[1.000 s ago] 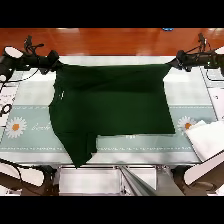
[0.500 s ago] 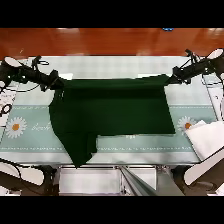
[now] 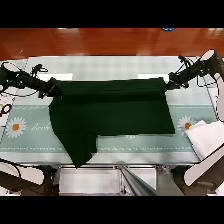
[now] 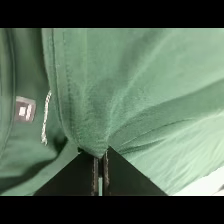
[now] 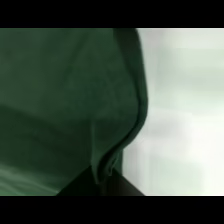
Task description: Fold the shirts.
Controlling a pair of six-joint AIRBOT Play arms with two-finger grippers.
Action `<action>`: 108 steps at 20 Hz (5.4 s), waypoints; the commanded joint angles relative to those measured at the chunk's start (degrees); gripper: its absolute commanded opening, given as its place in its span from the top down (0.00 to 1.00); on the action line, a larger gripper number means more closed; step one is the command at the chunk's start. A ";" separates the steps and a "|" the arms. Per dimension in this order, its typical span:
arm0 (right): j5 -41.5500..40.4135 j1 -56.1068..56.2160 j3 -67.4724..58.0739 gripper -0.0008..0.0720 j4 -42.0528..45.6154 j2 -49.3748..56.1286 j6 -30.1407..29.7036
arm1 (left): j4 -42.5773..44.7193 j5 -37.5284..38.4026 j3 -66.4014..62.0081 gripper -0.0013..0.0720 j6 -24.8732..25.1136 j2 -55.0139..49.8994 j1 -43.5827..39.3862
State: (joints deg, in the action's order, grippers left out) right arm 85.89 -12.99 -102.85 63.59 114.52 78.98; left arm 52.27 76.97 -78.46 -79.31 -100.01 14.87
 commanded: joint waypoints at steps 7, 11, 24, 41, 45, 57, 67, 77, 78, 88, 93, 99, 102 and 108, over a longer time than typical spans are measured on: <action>-0.87 1.38 0.00 0.41 0.96 0.90 4.24 | 2.84 1.22 0.07 0.56 0.20 -0.37 -0.22; 2.91 0.50 0.00 0.42 0.92 -1.11 6.23 | 3.65 7.54 -0.33 0.29 0.17 1.18 0.39; -17.40 -7.91 44.63 0.42 -12.33 -42.82 2.08 | 2.97 -13.05 48.61 0.30 -5.16 57.53 14.40; -11.47 -13.97 57.64 0.42 -14.53 -53.02 -8.13 | 4.70 3.30 55.54 0.30 4.11 45.27 17.05; -12.50 -13.92 57.64 0.42 -13.11 -53.02 -8.09 | 4.72 3.45 55.47 0.30 4.17 41.81 16.94; -11.91 -13.92 57.64 0.42 -11.56 -53.02 -7.61 | 1.29 -5.84 55.87 0.30 6.88 33.48 13.53; -10.47 -25.81 62.64 0.42 -5.01 -53.33 -2.97 | -1.18 -6.88 52.81 0.95 9.66 26.53 3.61; -12.48 -24.61 72.26 0.42 -5.09 -48.48 -2.75 | -1.97 -6.93 52.81 0.95 9.22 26.56 3.56; -13.11 -23.28 72.26 0.42 -5.11 -47.06 -2.78 | -1.99 -6.91 52.81 0.95 9.20 26.56 3.56; -18.58 -10.93 64.94 0.96 -12.46 -39.76 -6.43 | -2.84 -5.97 49.05 0.95 9.49 26.64 5.64; -23.28 -8.31 56.00 0.96 -12.70 -39.50 -5.44 | -11.15 -7.85 39.15 0.95 9.42 26.03 7.52; -26.12 -3.21 38.16 0.96 -13.70 -28.28 -2.21 | -21.86 -12.50 21.75 0.95 8.31 15.69 4.17; -25.99 -3.19 31.54 0.96 -14.56 -22.25 -0.76 | -21.88 -12.55 12.74 0.95 4.11 8.96 3.30; -25.31 -1.57 21.59 0.96 -15.93 -13.11 -0.83 | -21.86 -14.34 0.35 0.95 1.42 -1.53 0.00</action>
State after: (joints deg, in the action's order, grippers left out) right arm 60.55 -15.29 -76.69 48.27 97.43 77.89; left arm 30.72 63.66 -72.53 -75.79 -96.84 16.23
